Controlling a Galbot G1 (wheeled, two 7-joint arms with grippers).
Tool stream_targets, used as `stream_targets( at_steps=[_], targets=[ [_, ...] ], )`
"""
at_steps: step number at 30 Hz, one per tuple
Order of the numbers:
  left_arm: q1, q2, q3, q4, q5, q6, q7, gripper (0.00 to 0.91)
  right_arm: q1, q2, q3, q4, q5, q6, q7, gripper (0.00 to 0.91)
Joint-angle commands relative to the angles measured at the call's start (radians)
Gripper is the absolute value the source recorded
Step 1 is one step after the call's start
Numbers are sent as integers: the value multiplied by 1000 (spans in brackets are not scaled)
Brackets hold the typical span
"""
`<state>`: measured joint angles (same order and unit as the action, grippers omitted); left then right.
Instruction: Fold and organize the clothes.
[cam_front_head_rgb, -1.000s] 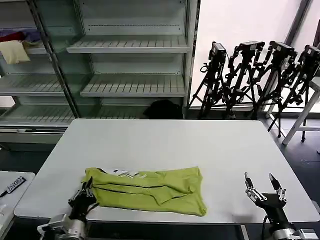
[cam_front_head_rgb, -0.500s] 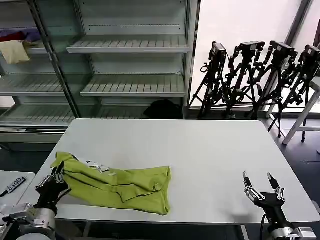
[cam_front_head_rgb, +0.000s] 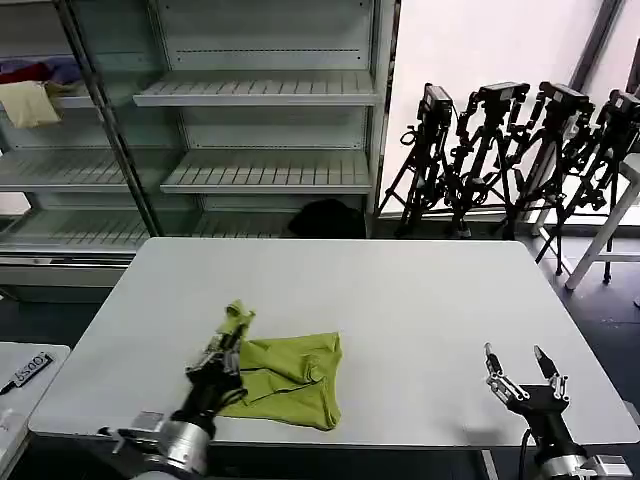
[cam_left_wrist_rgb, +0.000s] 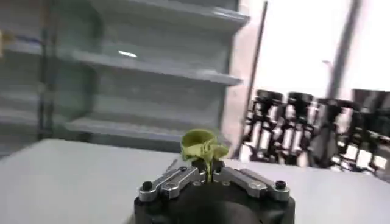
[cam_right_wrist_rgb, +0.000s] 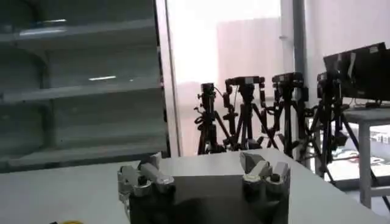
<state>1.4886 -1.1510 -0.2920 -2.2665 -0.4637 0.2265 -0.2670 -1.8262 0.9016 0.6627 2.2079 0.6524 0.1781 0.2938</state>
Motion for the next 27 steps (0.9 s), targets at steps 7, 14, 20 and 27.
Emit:
stream_targets(
  at_steps=[7,14,20,27],
  targets=[
    [-153,-25,299,184,69,-33,32,20,0,5,-2,3,-2,0,1,907],
    [-162,-29,300,201,110,-19,40,907,4,3,-5,5,-3,0,0,907],
    [-153,-24,294,138,156,-14,34,907,2,5,-9,6,-11,0,-1,907],
    [-108,-12,273,17,170,3,32,907,6,6,-13,7,-19,0,2,907]
  ],
)
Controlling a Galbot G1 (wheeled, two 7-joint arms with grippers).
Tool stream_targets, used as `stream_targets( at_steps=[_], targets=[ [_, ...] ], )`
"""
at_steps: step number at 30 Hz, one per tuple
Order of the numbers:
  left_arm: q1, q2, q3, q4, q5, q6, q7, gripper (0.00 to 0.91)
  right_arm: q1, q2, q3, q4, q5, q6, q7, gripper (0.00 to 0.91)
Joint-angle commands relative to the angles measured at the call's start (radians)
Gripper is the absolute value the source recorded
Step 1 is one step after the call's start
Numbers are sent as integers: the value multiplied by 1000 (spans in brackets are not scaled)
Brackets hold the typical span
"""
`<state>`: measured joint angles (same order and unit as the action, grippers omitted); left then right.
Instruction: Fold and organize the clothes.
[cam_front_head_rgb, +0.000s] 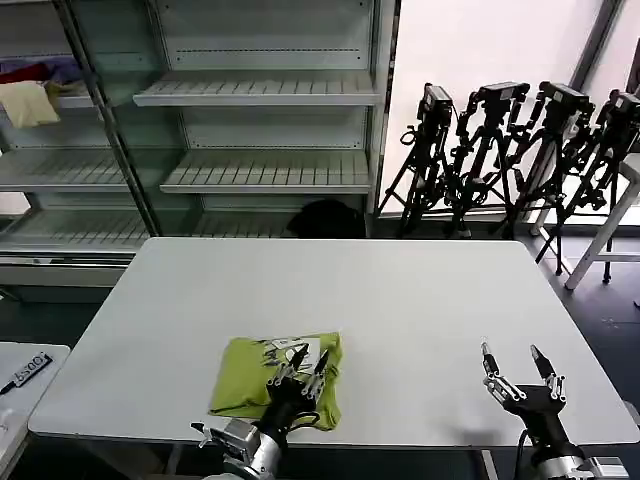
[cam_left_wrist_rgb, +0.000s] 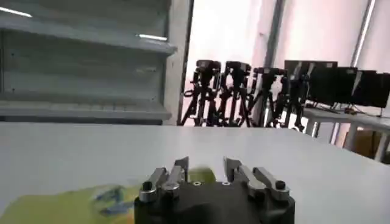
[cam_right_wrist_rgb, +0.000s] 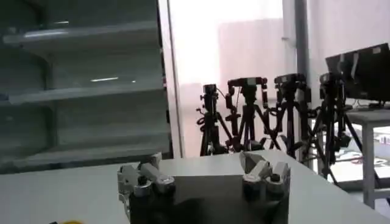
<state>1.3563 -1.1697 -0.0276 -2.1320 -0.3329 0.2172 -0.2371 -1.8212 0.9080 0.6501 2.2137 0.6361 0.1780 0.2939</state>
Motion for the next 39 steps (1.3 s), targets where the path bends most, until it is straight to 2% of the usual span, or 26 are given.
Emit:
stream_targets(
  at_steps=[1,8,12,16,29,39],
  targets=[
    [35,13,-6,-138,43,16,3,907,0,0,0,2,-3,0,2,907],
    [151,77,-212,-145,33,11,7,907,-1,-6,-1,-6,-2,5,3,907],
    [220,88,-355,-138,-37,80,-1,907,3,-8,-4,-7,-3,5,2,907],
    [255,80,-431,-83,-59,92,-21,907,7,-9,-4,-9,-2,4,3,907],
    [159,50,-394,-10,-246,216,-96,907,-1,-4,-6,-2,-11,4,2,907],
    [99,34,-364,9,-329,213,-95,907,4,-2,-18,-7,-25,7,3,907]
  ],
)
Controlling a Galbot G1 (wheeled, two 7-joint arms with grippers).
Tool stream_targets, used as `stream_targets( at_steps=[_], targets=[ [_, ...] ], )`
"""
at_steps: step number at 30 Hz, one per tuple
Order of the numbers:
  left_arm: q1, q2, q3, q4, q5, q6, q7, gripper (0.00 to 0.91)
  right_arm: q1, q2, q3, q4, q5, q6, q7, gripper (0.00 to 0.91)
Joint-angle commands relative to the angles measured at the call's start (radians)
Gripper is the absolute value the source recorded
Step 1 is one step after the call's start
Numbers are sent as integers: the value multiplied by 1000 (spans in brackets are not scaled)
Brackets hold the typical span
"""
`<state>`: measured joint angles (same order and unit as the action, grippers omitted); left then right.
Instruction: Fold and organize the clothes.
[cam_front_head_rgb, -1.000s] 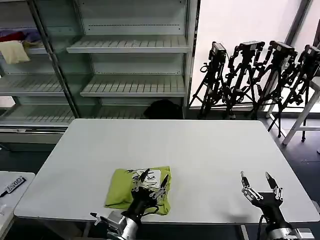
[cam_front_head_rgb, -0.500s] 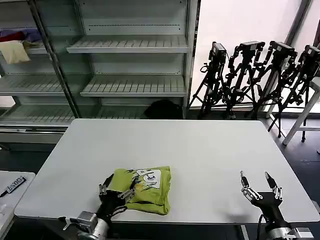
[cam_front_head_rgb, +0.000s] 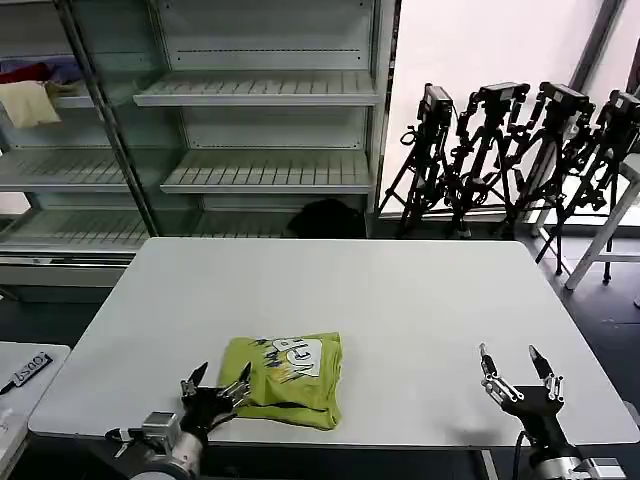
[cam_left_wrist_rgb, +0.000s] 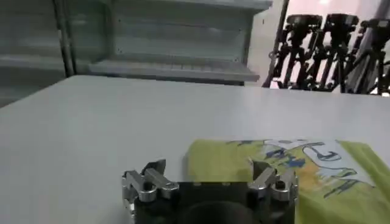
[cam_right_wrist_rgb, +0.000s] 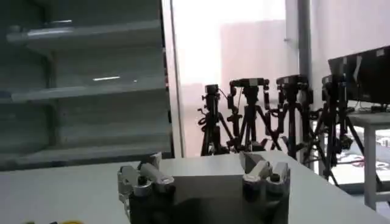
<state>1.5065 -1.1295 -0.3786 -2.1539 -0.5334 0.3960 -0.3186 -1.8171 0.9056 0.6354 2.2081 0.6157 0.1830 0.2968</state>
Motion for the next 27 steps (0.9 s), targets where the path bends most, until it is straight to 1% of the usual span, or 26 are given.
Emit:
stream_targets(
  at_steps=[1,9,20,21,22,23,25,27],
  targets=[
    [-54,-8,-12,33,-137,32,-13,907,0,1,-4,-2,-6,3,0,907],
    [-79,-17,3,76,-158,2,17,907,-2,-2,-2,-2,-6,3,1,907],
    [-70,-15,9,115,-145,-20,38,907,-6,-3,-1,3,-7,4,1,907],
    [-66,-15,11,115,-141,-22,40,746,-5,-3,-1,4,-7,3,1,907],
    [-62,-15,13,115,-138,-28,42,191,-5,-3,0,5,-7,3,1,907],
    [-60,-16,14,113,-133,-31,44,30,-6,-3,0,5,-7,3,1,907],
    [-50,-17,17,109,-121,-46,61,0,-5,-4,1,4,-6,3,1,907],
    [-42,-17,21,99,-110,-53,69,0,-3,-4,0,4,-6,2,1,907]
  ],
)
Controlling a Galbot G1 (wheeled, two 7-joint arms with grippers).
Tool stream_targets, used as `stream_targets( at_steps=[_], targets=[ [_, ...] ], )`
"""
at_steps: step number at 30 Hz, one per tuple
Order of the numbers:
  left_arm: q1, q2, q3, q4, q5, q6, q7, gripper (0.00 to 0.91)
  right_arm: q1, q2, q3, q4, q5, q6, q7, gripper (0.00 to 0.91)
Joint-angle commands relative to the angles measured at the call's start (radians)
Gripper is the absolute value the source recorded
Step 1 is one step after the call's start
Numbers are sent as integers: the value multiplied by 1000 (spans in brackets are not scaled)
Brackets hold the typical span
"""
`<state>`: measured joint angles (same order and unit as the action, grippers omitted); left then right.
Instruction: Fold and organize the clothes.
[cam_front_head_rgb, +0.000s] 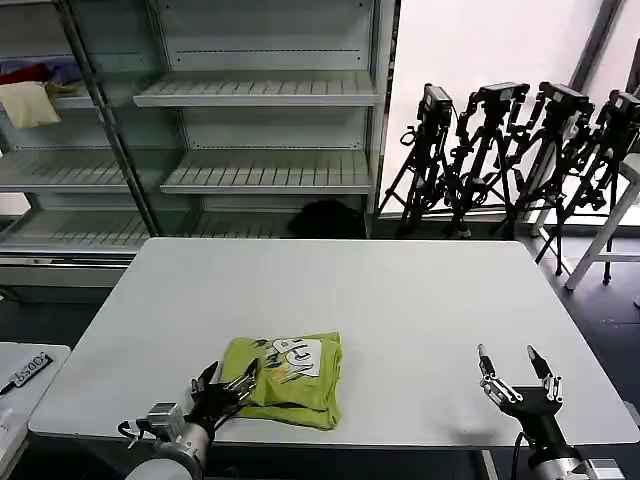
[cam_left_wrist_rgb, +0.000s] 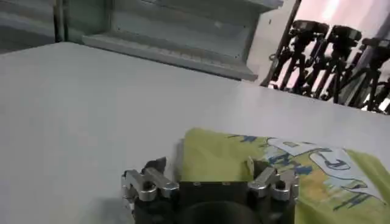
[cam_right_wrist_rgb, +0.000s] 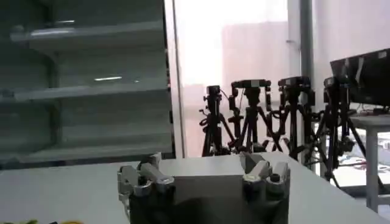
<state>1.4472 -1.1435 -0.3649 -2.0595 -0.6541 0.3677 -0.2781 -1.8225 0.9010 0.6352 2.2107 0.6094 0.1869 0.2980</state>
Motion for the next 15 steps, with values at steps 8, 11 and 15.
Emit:
stream_targets(
  at_steps=[8,11,15],
  targets=[
    [23,8,2,-13,44,-38,33,0,9,1,-5,-1,1,-3,0,907],
    [17,15,-6,-16,47,-40,24,0,9,1,-3,1,1,-2,1,907],
    [14,33,-17,-15,46,-45,22,0,14,1,-5,0,1,-2,1,907]
  ],
)
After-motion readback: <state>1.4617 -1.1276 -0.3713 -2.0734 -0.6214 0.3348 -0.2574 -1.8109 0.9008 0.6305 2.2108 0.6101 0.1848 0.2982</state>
